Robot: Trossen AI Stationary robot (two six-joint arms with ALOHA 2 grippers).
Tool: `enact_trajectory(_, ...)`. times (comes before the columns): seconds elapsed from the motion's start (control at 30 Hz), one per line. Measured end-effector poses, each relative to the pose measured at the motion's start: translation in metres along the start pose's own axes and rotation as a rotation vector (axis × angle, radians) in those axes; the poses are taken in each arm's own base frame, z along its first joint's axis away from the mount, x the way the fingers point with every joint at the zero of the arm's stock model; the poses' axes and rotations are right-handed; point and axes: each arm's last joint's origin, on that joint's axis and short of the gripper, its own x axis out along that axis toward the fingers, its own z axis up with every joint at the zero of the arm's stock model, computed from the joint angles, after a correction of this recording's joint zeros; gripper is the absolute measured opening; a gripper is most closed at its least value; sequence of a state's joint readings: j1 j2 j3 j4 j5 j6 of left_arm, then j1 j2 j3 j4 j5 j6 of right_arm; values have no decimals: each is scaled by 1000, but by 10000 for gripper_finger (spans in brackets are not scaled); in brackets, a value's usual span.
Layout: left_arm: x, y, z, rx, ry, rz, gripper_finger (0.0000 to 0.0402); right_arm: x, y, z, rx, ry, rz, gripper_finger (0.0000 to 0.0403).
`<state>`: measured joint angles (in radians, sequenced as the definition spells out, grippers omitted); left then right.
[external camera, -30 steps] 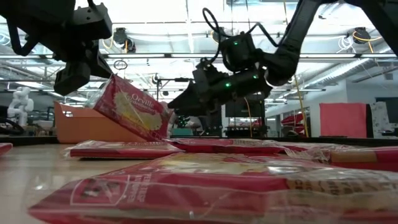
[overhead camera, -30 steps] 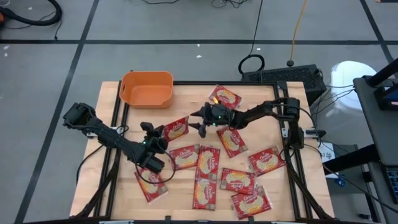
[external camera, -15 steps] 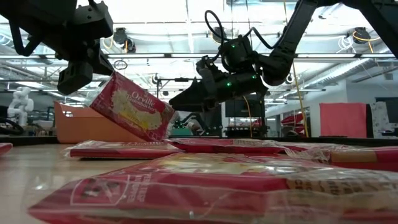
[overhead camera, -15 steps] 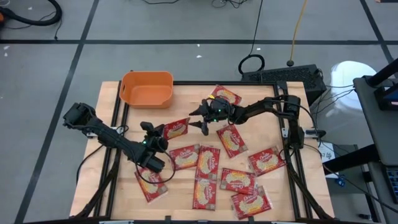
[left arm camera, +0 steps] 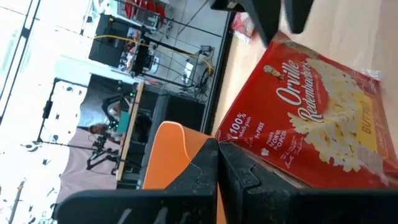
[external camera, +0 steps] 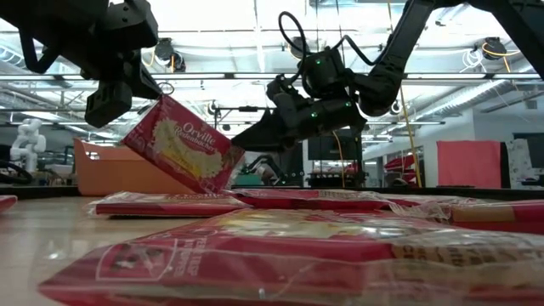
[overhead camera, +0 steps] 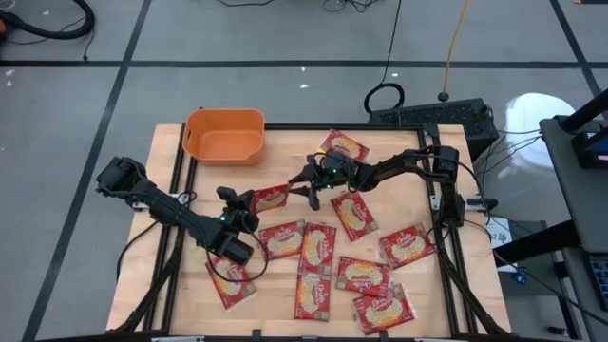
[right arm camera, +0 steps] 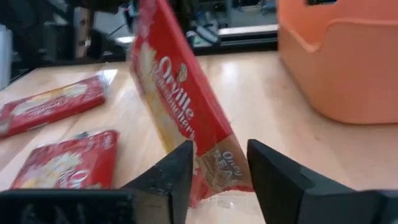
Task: Sort popcorn bags into baskets
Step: Put the red popcorn bag into the orange bin
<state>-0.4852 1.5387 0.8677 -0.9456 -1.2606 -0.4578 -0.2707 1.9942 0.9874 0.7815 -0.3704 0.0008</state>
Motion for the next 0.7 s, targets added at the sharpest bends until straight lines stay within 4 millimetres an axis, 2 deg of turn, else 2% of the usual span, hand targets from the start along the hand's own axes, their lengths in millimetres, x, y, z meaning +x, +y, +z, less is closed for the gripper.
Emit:
enact_trajectory(0.3,2,-1,2,3,-3,-2,0,2,7,-6,-31,61,24,83)
enact_trajectory(0.53,2,-1,2,2,-3,-1,0,2,9,-5,-57,47,120,11)
enact_trajectory(0.7,3,0,2,-86,6,-4,10,2,10,-5,-49,46,146,9)
